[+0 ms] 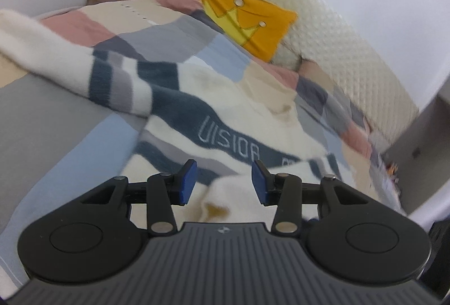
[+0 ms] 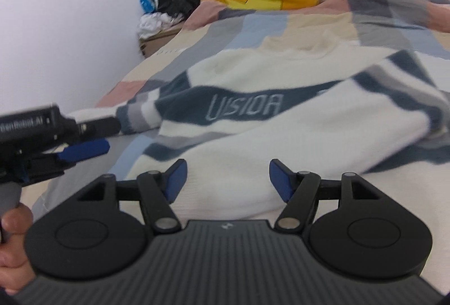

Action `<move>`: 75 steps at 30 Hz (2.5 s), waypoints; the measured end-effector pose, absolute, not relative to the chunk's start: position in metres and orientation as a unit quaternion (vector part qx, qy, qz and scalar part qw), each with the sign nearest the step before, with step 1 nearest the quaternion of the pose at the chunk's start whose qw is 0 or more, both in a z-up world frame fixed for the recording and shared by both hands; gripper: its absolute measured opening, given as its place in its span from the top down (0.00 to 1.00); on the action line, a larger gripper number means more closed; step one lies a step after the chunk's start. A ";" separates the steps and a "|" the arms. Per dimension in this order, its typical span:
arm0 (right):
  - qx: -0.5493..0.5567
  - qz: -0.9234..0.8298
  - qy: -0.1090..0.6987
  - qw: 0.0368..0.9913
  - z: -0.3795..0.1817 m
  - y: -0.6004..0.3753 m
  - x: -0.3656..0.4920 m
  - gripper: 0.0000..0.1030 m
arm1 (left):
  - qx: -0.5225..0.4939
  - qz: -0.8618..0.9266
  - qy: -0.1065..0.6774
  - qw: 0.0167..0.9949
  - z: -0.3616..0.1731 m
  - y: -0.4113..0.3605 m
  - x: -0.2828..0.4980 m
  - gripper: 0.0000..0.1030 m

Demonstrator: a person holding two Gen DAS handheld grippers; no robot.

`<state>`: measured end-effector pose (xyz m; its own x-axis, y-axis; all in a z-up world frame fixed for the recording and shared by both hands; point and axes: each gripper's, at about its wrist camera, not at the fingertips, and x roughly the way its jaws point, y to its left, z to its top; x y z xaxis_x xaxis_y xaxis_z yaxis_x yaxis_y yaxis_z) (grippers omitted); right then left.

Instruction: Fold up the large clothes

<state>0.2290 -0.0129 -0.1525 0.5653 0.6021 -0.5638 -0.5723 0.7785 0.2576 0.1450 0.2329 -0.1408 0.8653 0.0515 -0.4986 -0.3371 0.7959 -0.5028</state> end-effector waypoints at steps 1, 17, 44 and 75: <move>0.024 0.326 0.321 0.889 -0.153 -0.019 0.230 0.35 | -0.290 0.104 0.241 0.920 -0.141 0.227 0.147 0.55; 0.066 0.254 0.327 0.908 -0.191 -0.061 0.278 0.46 | -0.168 0.157 0.357 0.905 -0.191 0.180 0.194 0.75; 0.035 0.268 0.348 0.898 -0.210 -0.057 0.293 0.59 | -0.194 0.255 0.301 0.898 -0.164 0.211 0.180 0.49; 0.047 0.296 0.335 0.893 -0.213 -0.044 0.281 0.58 | -0.521 0.448 0.150 0.711 -0.210 0.539 0.108 0.35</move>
<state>0.2807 -0.0442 -0.2126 0.6010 0.5599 -0.5703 -0.4972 0.8206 0.2816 0.1076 0.5394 -0.2099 0.5538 0.4805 -0.6801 -0.7929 0.0550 -0.6068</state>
